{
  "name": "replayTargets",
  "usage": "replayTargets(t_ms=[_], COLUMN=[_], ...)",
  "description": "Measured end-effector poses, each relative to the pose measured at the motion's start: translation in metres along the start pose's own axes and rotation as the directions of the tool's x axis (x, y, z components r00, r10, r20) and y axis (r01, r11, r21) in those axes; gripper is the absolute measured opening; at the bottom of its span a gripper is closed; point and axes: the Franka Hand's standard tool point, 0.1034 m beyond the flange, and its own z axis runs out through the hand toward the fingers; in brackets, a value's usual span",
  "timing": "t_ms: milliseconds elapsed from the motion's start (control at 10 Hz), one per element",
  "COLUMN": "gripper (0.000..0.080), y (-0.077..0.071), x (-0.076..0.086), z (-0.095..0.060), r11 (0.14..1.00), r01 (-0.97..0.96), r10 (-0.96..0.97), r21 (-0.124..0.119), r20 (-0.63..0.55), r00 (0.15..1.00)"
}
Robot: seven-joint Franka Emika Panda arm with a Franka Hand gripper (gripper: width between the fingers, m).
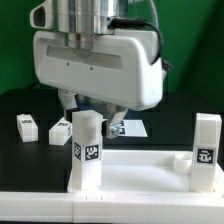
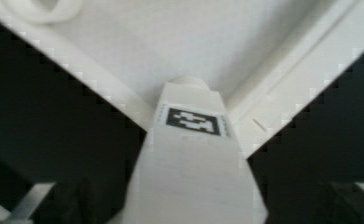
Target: Assemble desk
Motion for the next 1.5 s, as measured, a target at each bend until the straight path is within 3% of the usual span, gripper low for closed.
replayTargets(t_ms=[300, 600, 1000, 1200, 1400, 1500], gripper=[0.0648, 0.0649, 0.0648, 0.0648, 0.0422, 0.0422], y=[-0.0017, 0.0041, 0.0071, 0.0066, 0.0075, 0.0075], x=[-0.0013, 0.0015, 0.0005, 0.0003, 0.0007, 0.0007], z=[-0.0002, 0.0015, 0.0022, -0.0014, -0.0007, -0.0007], r11=[0.947, 0.810, 0.583, 0.518, 0.499, 0.500], r01=[0.322, 0.586, 0.812, 0.855, 0.866, 0.866], r10=[-0.322, -0.586, -0.812, -0.855, -0.866, -0.866], r21=[-0.010, -0.013, -0.014, -0.013, -0.014, -0.014], r20=[-0.004, 0.001, 0.000, -0.003, -0.001, -0.001], r00=[0.947, 0.811, 0.583, 0.518, 0.500, 0.500])
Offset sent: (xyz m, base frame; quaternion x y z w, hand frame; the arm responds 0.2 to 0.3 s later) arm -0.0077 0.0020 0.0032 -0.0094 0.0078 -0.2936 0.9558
